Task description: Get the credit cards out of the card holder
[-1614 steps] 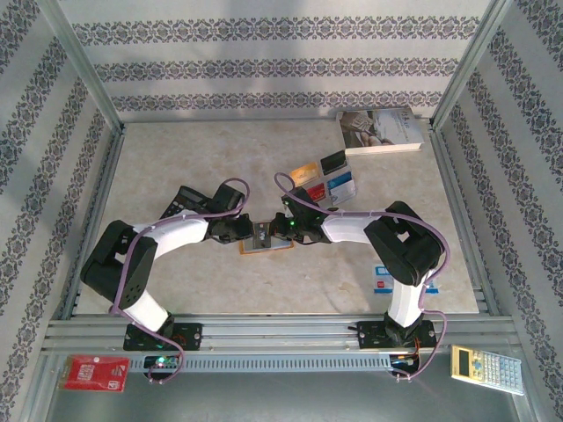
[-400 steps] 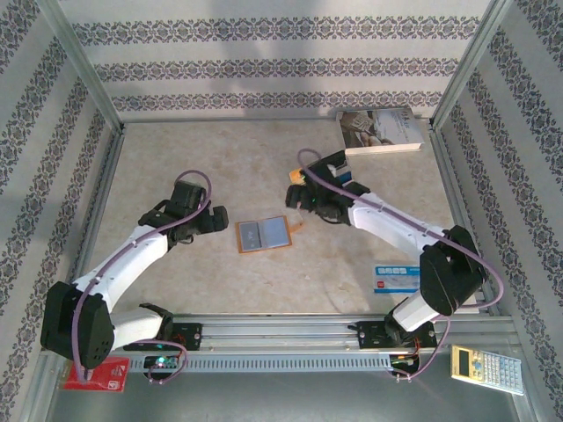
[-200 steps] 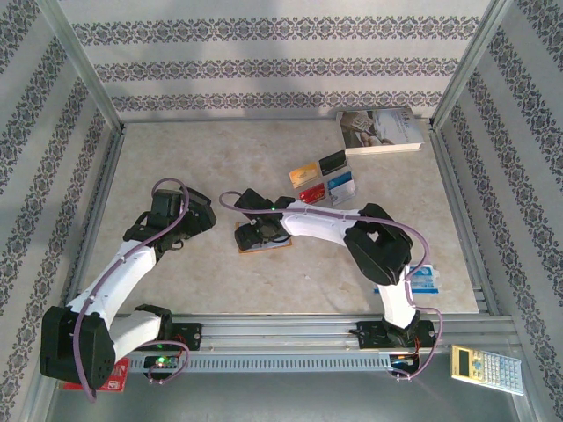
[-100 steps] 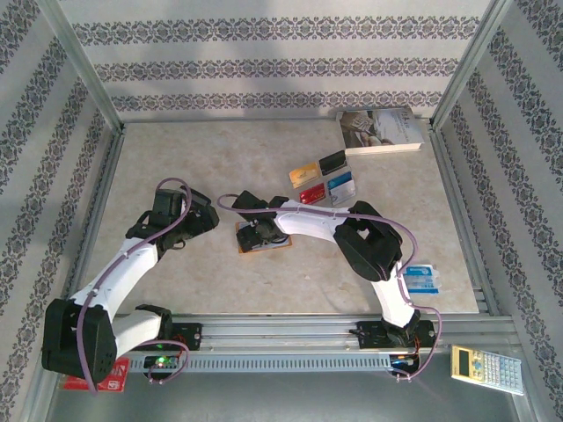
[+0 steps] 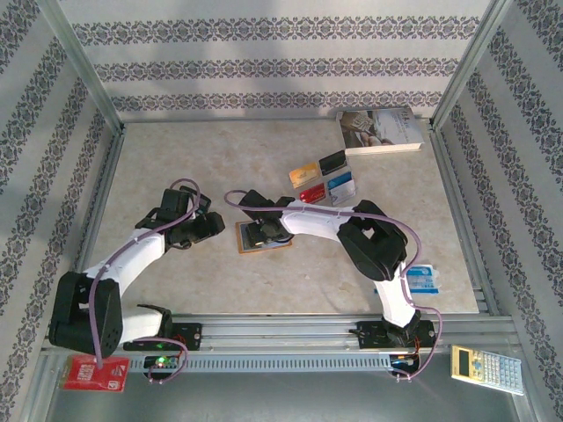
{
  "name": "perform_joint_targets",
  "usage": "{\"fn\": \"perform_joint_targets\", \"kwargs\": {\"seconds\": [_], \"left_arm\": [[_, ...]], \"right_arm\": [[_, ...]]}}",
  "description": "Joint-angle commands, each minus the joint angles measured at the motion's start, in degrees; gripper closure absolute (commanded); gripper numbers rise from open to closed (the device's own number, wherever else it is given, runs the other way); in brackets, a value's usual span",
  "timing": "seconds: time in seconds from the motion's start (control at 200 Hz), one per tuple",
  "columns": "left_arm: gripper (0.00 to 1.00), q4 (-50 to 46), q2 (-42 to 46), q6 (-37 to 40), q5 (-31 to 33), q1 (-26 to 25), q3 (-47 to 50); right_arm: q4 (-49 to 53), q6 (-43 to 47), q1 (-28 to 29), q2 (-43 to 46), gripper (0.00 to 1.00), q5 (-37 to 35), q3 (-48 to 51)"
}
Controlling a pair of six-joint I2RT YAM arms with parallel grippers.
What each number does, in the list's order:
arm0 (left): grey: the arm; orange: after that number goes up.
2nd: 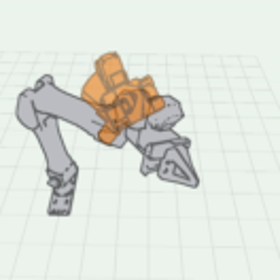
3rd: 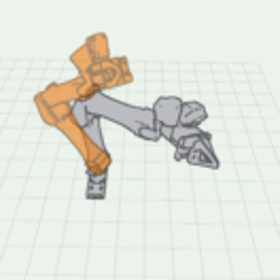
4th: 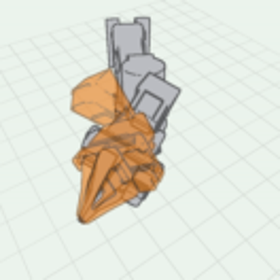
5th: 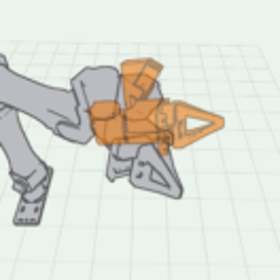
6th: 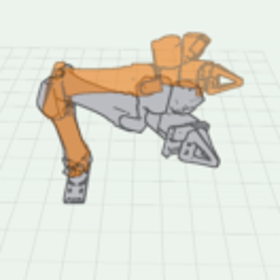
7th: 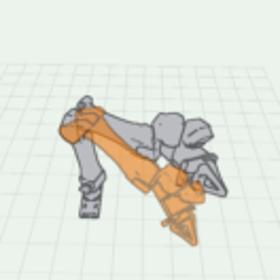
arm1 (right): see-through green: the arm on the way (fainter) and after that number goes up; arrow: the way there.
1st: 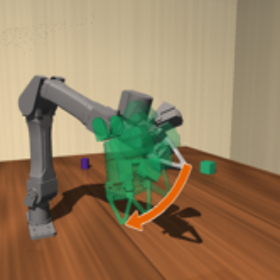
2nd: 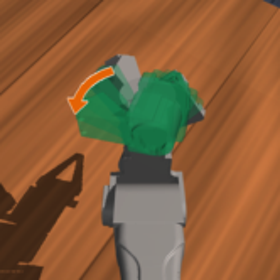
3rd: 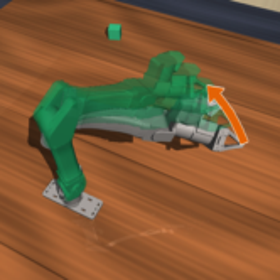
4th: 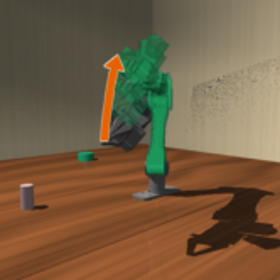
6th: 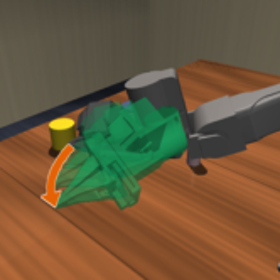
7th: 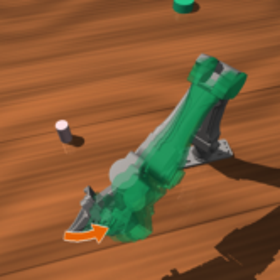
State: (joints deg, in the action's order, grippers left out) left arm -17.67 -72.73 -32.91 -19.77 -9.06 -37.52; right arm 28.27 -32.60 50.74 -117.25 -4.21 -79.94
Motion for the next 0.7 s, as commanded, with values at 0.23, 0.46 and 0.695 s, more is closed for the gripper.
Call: {"fn": "perform_joint_targets", "kwargs": {"seconds": [0.23,0.46,0.695], "left_arm": [[0.53,9.9,-6.3,-5.8,-7.5,-6.0,-1.9],[0.75,14.1,-13.3,-7.8,-8.0,-9.6,-3.7],[0.86,16.2,-16.8,-8.9,-8.6,-10.5,-3.6]], "right_arm": [[-0.8,-3.1,-1.9,0.4,0.45,-1.5,7.1],[-2.6,-4.0,-2.2,1.8,0.53,-1.6,8.5],[-3.7,-4.8,-2.4,3.2,0.57,-2.2,9.5]]}}
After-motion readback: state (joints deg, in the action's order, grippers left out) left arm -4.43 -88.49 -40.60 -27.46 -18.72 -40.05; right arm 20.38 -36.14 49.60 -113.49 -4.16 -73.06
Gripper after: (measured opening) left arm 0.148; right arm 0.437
